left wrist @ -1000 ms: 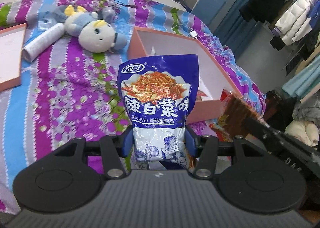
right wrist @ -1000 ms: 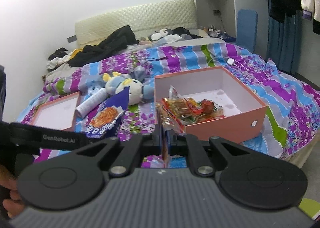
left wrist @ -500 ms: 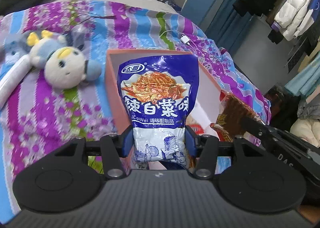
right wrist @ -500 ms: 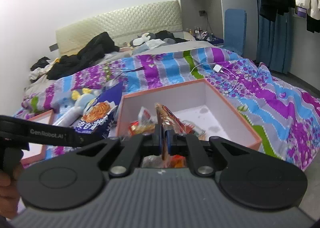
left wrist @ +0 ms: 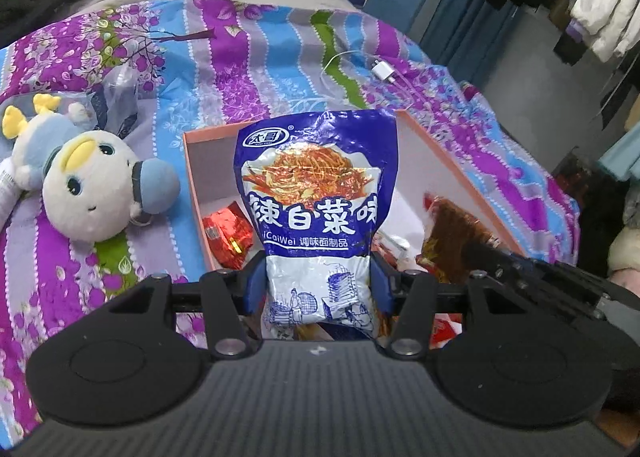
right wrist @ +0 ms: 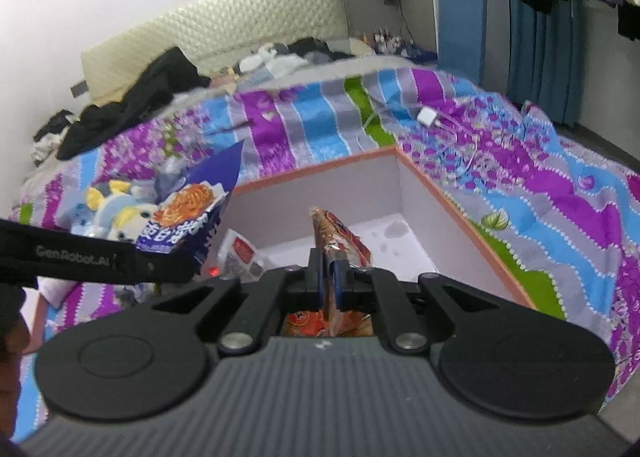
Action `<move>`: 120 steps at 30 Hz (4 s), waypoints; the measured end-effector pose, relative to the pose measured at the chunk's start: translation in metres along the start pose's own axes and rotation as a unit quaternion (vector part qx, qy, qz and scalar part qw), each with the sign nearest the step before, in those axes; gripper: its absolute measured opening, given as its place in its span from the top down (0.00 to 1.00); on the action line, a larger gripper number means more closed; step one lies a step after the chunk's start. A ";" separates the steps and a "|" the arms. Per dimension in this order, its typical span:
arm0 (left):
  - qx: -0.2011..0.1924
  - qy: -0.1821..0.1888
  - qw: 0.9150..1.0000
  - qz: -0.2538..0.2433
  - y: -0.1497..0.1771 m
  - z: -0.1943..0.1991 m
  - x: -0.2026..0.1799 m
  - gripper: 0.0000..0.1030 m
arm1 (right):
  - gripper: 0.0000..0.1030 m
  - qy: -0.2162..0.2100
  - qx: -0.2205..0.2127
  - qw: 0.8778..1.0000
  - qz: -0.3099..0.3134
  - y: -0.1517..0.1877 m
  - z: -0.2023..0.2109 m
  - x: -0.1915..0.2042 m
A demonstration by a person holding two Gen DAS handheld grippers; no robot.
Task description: Organize snacks
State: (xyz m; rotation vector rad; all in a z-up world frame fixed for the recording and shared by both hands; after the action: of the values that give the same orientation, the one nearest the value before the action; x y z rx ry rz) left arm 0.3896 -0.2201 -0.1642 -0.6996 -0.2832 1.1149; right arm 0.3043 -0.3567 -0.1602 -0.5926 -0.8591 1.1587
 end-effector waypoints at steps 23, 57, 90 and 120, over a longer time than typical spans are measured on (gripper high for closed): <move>-0.051 -0.010 0.998 -0.021 -0.010 0.063 0.000 0.27 | 0.52 0.024 -0.015 0.999 -0.031 -0.006 0.033 -0.008; -0.176 -0.024 0.983 -0.043 0.107 0.351 -0.050 0.26 | 0.52 -0.023 -0.141 0.989 -0.037 0.018 0.273 0.048; -0.148 -0.066 0.986 -0.036 0.171 0.324 -0.040 0.26 | 0.51 -0.013 -0.092 0.995 -0.031 0.092 0.266 0.042; -0.154 -0.096 0.983 -0.008 0.195 0.326 -0.025 0.09 | 0.00 -0.011 -0.094 0.996 -0.002 0.095 0.264 0.043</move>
State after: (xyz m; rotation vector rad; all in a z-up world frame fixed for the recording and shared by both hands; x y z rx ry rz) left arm 0.0615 -0.0712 -0.0398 -0.8620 -0.6349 1.1356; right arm 0.0406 -0.2927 -0.0762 -0.7317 -0.9946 1.0897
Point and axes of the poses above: each gripper's, at about its wrist camera, not at the fingertips, and z roughly against the way its jaws point, x to its left, y to its underside, the point moved 8 cm from there along -z, roughly the way its jaws point, and after that the axes turned 9 degrees about -z, right-handed, at the moved point
